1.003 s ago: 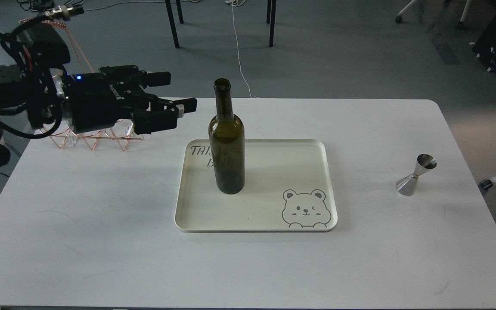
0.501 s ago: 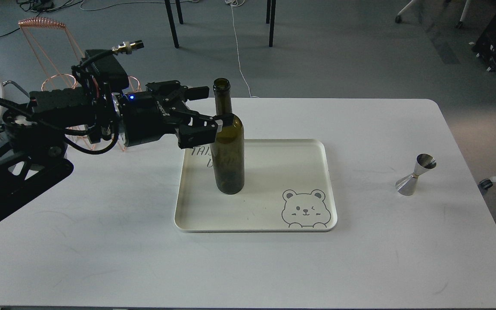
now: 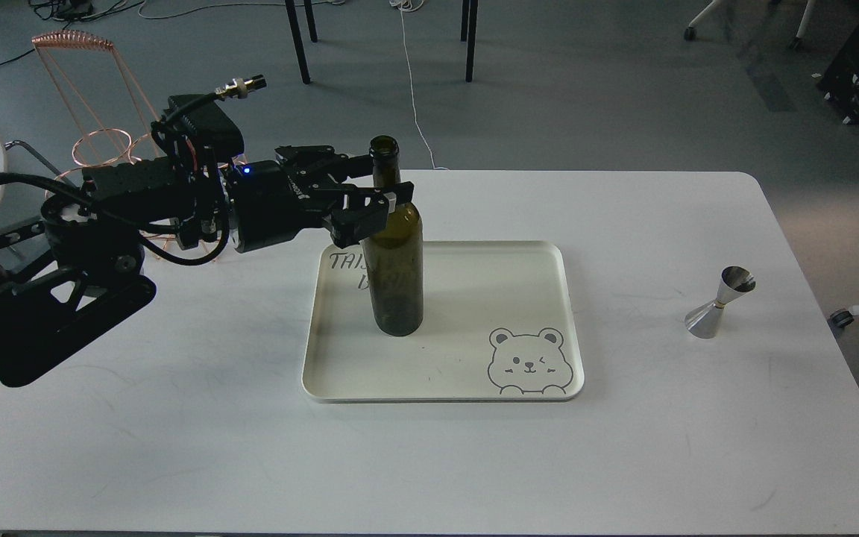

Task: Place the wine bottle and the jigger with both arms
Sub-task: 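Grasp the bottle neck with the left gripper and lift it off the tray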

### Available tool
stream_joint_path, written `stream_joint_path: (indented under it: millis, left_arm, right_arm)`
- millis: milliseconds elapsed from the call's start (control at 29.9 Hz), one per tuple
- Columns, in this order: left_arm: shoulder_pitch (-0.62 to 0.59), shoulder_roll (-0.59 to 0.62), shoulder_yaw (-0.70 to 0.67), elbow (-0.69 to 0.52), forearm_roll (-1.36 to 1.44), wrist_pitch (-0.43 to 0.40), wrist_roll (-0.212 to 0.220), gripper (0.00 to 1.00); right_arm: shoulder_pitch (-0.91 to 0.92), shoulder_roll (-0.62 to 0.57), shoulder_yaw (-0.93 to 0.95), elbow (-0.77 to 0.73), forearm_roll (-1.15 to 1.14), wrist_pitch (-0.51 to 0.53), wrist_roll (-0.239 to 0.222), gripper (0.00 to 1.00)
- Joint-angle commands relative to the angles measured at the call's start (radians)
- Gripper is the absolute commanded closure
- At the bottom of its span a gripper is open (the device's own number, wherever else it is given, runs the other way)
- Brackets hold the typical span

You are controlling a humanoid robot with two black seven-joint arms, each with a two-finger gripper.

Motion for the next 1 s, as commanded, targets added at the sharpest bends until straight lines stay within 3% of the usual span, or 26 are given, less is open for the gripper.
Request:
stream_joint_path:
  millis: [0,368,635,735,969]
  left_arm:
    - [-0.002,0.001,-0.001,0.0,0.001,0.003,-0.002,0.69]
    - [-0.006,0.023,-0.021,-0.01,-0.008,0.1,0.008,0.84]
    - [-0.031,0.22,-0.08,-0.016,-0.105,0.11,-0.011,0.83]
    - [-0.058,0.303,-0.077,0.0,-0.158,0.11,-0.043,0.84]
    - [-0.109,0.374,-0.074,0.148,-0.191,0.11,-0.08,0.84]
  right_arm:
    - [-0.002,0.0,0.001,0.0,0.0,-0.003,0.0,0.03]
    - [-0.003,0.0,0.001,0.0,-0.002,-0.007,0.0,0.03]
    - [0.001,0.0,-0.001,0.0,-0.002,-0.006,0.0,0.03]
    - [0.003,0.0,-0.001,0.0,-0.002,-0.004,0.0,0.03]
    - [0.005,0.0,-0.001,0.002,-0.002,-0.007,0.0,0.03]
